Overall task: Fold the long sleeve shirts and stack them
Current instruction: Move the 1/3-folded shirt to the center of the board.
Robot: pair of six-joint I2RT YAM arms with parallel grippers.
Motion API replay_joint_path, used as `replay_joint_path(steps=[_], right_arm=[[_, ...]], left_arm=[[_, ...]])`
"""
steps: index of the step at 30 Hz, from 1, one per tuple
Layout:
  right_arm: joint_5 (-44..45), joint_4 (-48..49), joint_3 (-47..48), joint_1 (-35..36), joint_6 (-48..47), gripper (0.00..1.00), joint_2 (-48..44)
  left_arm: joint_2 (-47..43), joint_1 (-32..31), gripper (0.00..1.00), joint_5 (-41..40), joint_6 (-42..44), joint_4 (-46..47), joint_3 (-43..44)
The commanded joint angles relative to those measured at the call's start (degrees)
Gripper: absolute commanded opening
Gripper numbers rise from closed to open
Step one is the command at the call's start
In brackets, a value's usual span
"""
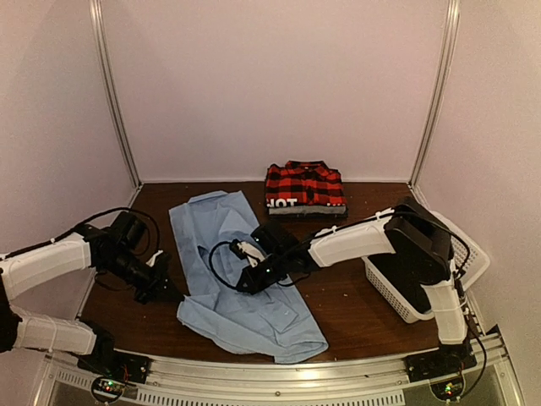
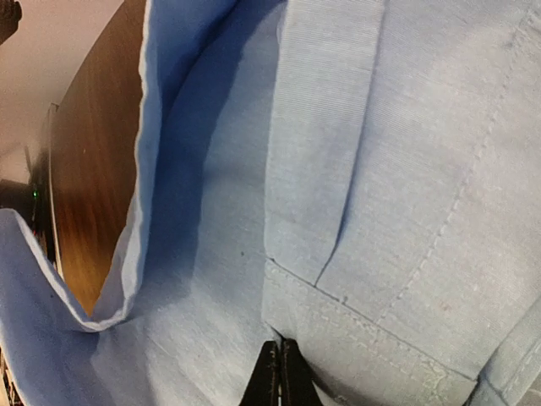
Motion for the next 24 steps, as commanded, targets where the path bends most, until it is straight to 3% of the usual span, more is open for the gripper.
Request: replay_joint_path(steps=[1,11,24], right_arm=[[1.85,3.13,7.97,0.13,4.09,0.00,4.69],[3.98,1.87,23.83,-2.09,8.30,0.00,16.72],[4.57,-1.38,32.60,-4.90,7.78,0.00,22.89]], left_arm=[[2.95,1.68,0.00,-3.09,9.31,-2.85,5.69],[8.92,0.77,0.00,-4.17,11.72,-4.30,14.28],[3.84,-8.77,0.00,4.18,3.55,-1.86,8.67]])
